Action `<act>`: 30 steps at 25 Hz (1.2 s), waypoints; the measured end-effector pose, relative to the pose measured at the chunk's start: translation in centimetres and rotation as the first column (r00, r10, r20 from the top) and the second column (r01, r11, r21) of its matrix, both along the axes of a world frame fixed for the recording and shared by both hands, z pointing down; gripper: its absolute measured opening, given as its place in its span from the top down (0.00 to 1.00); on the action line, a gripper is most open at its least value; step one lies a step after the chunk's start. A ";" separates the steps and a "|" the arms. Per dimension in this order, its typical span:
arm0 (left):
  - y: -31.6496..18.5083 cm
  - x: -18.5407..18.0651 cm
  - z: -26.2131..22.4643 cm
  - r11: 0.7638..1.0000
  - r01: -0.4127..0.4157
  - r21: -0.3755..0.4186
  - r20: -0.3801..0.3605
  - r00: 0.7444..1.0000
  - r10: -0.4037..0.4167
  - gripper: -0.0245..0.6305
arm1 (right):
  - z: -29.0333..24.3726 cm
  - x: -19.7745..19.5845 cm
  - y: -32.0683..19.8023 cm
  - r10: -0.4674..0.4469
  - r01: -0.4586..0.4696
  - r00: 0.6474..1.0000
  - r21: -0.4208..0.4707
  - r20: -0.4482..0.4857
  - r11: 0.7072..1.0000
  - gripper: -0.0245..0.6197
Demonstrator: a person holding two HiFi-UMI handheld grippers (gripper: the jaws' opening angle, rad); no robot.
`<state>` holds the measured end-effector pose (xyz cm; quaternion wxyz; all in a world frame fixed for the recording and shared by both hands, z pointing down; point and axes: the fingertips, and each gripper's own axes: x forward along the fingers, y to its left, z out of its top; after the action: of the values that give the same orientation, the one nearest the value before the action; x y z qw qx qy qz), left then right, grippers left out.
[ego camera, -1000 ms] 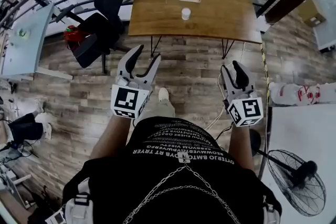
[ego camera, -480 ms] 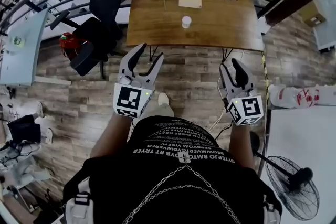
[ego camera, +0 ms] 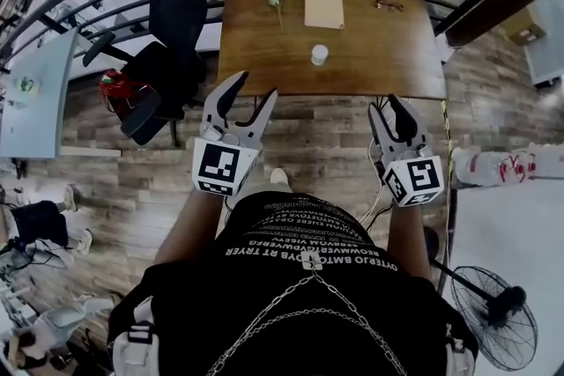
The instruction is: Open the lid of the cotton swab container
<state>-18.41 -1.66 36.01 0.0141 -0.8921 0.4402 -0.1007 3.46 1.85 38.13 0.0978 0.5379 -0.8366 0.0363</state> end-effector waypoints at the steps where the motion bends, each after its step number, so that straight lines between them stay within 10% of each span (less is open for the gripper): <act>1: -0.6 -0.3 -0.2 1.000 -0.001 0.004 -0.004 1.000 0.001 0.63 | -0.2 -0.3 -0.6 0.000 0.000 1.000 0.004 -0.003 1.000 0.71; 30: -4.0 -1.8 1.7 0.999 -0.044 -0.018 -0.034 0.998 0.043 0.63 | -0.3 -1.1 -3.6 0.041 -0.041 0.998 -0.002 -0.042 0.999 0.71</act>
<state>-20.19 -5.66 37.75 0.0008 -0.9031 0.4199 -0.0896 2.38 -1.78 37.82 0.1156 0.5553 -0.8231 0.0282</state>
